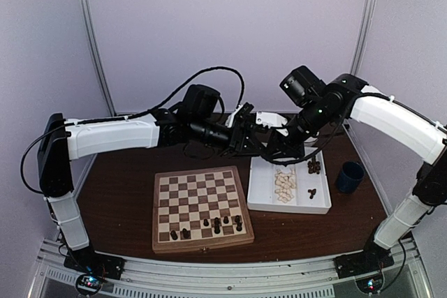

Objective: Set up the chess pieces on the board
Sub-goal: Pass from the right arm to the left

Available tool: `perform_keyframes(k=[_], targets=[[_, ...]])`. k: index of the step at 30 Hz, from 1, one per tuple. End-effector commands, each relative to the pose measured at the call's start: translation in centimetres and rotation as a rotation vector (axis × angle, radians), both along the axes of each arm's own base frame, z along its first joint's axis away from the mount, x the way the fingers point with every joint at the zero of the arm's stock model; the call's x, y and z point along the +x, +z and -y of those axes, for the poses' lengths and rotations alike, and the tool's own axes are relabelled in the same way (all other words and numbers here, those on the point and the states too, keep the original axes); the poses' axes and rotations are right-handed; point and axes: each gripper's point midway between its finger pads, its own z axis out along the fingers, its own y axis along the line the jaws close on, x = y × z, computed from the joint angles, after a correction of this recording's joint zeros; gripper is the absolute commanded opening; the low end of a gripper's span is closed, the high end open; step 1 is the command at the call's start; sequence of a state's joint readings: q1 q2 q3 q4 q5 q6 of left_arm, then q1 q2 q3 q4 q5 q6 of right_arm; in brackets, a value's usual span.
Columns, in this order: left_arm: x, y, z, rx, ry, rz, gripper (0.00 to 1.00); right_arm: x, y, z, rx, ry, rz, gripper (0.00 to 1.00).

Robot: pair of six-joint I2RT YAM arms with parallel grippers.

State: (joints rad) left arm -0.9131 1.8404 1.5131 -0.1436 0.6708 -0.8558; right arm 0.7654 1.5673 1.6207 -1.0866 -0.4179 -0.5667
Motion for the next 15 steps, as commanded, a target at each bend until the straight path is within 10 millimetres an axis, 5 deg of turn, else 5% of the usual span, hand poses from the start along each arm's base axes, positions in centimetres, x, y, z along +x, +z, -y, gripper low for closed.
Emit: perform_keyframes(k=[1,15], targets=[[0.2,1.1,0.6,-0.047,-0.020,0.007,0.31,-0.2,1.7,-0.1,0.018,0.016,0.053,0.15],[1.0,1.0,0.2,-0.087,-0.009,-0.030,0.12,0.6,1.9,0.0,0.016,-0.019,0.080,0.20]])
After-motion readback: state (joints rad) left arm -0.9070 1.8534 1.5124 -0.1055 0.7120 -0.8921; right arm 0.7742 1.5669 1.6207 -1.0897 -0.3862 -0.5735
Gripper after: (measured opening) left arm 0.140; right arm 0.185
